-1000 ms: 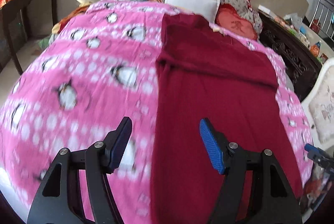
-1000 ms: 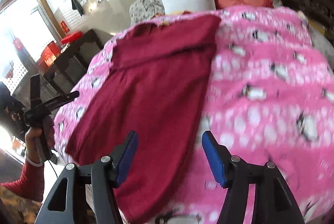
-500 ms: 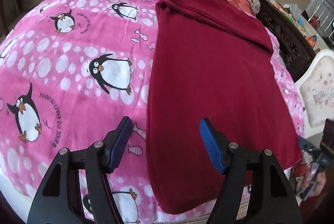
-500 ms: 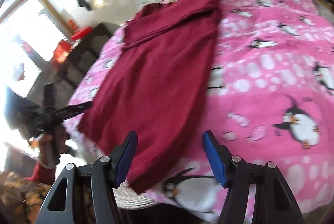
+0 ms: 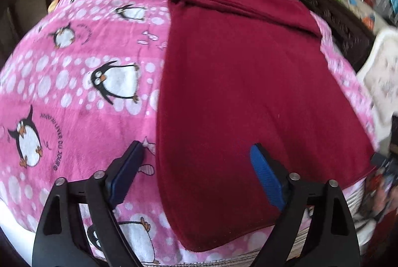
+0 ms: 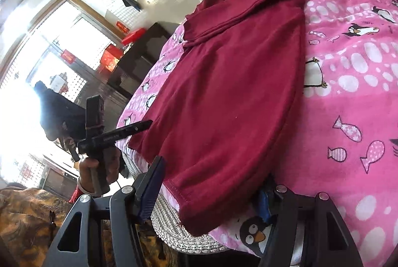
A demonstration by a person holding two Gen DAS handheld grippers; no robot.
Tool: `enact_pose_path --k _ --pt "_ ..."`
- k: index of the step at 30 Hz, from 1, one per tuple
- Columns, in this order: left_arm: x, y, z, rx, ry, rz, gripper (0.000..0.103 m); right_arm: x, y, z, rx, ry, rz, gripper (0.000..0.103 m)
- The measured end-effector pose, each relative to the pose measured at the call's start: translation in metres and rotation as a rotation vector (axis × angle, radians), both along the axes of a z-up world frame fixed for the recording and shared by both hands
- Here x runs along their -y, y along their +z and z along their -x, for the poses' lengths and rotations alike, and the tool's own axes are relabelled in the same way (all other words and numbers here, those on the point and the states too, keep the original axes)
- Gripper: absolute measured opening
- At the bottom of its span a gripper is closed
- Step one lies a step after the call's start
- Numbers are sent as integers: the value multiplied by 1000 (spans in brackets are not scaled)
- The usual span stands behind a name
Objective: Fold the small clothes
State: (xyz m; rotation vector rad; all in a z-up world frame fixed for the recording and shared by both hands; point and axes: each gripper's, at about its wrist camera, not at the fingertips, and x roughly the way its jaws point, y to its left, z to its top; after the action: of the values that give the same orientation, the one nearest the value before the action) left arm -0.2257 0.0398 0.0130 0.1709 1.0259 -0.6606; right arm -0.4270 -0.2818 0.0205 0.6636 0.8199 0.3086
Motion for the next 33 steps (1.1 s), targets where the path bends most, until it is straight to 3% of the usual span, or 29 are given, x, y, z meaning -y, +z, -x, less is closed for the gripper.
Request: enact_pose_path --k 5,8,9,13,16,18,21,23,29,33 --pt "6 -4 4 20 25 -20 95 -3 0 0 6 -5 10 62" --pt "8 -3 4 15 3 6 90 -4 -1 -1 5 -2 29 44" --pt "7 -2 4 17 -3 18 79 -3 -2 -1 2 -6 29 36" --pt "1 1 3 21 8 38 34 1 -7 -1 14 -14 -16 27" --pt "-6 4 -1 -22 12 77 16 6 -6 -1 51 -16 -105 22" --pt "-9 8 -8 -68 -3 108 10 9 -3 -4 76 -8 -150 20" --pt "-10 18 -23 -153 -31 189 8 12 8 -14 112 8 -169 19" --pt "-7 29 -31 -157 -42 215 8 15 23 -25 140 23 -153 19" --pt "15 96 -81 -91 -72 317 7 41 86 -81 280 25 -102 19" --pt "51 138 -136 -8 -71 339 8 82 117 -150 343 -45 -82 18"
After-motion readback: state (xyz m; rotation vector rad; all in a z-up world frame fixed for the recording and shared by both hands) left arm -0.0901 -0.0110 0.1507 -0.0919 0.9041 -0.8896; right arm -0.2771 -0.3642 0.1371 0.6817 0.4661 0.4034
